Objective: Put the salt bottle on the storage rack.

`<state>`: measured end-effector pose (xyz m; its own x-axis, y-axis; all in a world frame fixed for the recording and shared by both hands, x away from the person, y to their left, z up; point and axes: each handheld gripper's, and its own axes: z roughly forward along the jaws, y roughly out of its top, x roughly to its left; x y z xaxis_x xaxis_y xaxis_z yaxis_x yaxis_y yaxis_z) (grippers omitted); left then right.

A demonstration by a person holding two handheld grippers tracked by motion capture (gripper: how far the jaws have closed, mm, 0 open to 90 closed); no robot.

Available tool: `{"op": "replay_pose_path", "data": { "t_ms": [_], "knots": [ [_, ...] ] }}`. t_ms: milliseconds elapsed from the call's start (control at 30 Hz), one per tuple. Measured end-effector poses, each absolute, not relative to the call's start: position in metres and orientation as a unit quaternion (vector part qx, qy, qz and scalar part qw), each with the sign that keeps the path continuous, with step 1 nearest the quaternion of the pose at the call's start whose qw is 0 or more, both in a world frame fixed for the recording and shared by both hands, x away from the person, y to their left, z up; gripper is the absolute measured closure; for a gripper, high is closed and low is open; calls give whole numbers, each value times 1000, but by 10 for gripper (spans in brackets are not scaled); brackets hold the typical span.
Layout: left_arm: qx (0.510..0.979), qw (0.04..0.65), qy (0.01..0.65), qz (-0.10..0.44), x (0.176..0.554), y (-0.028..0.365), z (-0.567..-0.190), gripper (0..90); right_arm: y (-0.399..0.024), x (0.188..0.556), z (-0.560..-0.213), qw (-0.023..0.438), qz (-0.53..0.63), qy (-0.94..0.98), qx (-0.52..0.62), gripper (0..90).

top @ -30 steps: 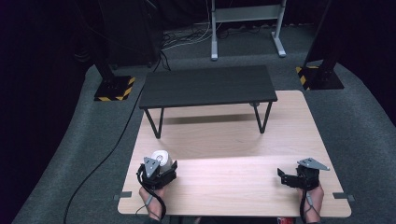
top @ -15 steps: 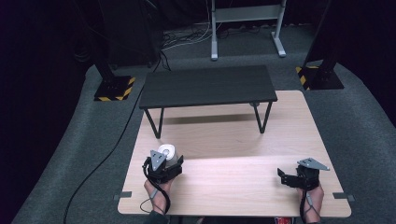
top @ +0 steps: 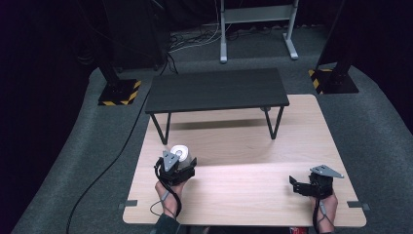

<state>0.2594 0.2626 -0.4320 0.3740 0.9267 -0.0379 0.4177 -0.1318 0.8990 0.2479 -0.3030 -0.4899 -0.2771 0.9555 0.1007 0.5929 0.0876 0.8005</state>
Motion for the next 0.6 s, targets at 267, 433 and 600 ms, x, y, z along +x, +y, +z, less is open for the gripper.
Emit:
{"op": "replay_pose_path", "data": {
  "t_ms": [267, 433, 600],
  "knots": [
    [703, 449, 475, 280, 267, 257, -429, 288, -304, 248, -490, 233, 388, 698, 554, 4],
    [705, 450, 473, 276, 274, 255, -426, 289, -304, 248, -490, 233, 388, 698, 554, 5],
    [708, 450, 470, 274, 279, 252, -422, 289, -304, 247, -490, 233, 390, 697, 555, 5]
  ]
}}
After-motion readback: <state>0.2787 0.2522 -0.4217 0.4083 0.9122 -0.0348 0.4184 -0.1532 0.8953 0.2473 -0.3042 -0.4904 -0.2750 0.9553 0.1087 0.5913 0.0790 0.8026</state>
